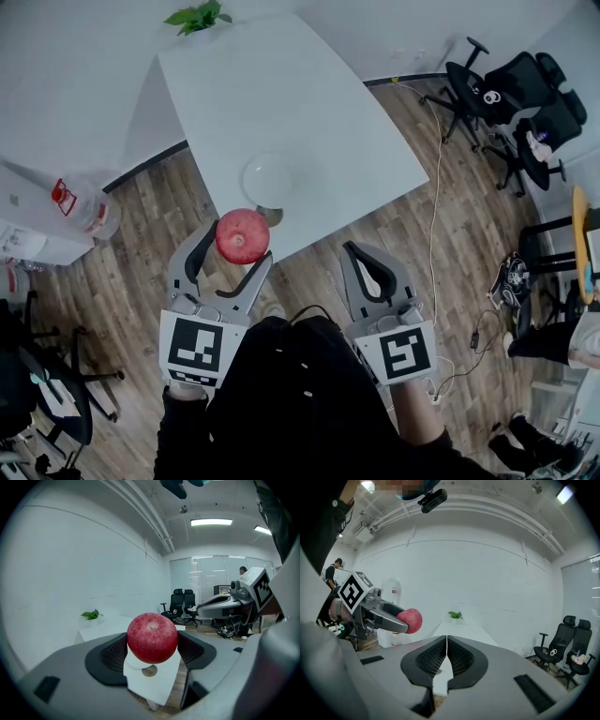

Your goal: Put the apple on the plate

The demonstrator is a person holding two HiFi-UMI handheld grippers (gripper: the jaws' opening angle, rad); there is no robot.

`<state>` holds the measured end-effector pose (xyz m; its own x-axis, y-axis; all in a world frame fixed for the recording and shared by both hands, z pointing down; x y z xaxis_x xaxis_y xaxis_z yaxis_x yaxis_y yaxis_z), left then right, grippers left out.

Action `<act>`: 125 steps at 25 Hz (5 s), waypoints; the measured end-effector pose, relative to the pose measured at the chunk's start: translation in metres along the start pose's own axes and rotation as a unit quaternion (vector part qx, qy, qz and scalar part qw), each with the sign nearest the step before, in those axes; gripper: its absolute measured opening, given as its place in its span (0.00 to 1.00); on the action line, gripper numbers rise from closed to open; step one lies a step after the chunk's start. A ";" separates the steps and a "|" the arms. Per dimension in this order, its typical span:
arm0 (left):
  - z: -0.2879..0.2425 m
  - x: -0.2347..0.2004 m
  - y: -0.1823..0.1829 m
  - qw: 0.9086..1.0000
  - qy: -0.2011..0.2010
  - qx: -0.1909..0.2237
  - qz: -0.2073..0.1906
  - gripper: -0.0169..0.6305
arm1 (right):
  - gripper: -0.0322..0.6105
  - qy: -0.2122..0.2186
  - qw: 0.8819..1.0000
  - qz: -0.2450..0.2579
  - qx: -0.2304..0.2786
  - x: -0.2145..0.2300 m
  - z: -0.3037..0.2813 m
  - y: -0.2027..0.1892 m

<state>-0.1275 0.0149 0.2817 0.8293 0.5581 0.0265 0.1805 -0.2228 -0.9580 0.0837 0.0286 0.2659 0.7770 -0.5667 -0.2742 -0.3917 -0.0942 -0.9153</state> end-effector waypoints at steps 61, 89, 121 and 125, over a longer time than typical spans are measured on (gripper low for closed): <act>-0.167 -0.053 -0.034 0.996 0.042 -0.072 0.008 0.56 | 0.11 0.102 0.993 -0.013 -0.058 0.098 -0.132 -0.039; -0.250 -0.057 -0.118 0.985 0.035 -0.164 0.027 0.56 | 0.12 0.125 0.988 -0.022 -0.082 0.125 -0.162 -0.058; -0.271 -0.056 -0.147 0.980 0.004 -0.197 0.021 0.56 | 0.12 0.132 0.986 -0.022 -0.095 0.121 -0.167 -0.064; -0.269 -0.054 -0.143 0.981 0.000 -0.191 0.036 0.56 | 0.11 0.132 0.986 -0.022 -0.095 0.119 -0.164 -0.063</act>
<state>-0.0561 -0.1987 0.4943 0.8472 0.5300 -0.0382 0.3055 -0.5446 -0.7811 0.1201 -0.1672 0.3398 0.6498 -0.7494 -0.1270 -0.4657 -0.2604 -0.8458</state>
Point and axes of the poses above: the fingertips, and each gripper's own axes: z backward along the fingers, x to its right, y out of its top, the point moved 8 cm from there along z, backward along the fingers, and after that the axes turned 5 degrees about z, right-handed, at the moved point
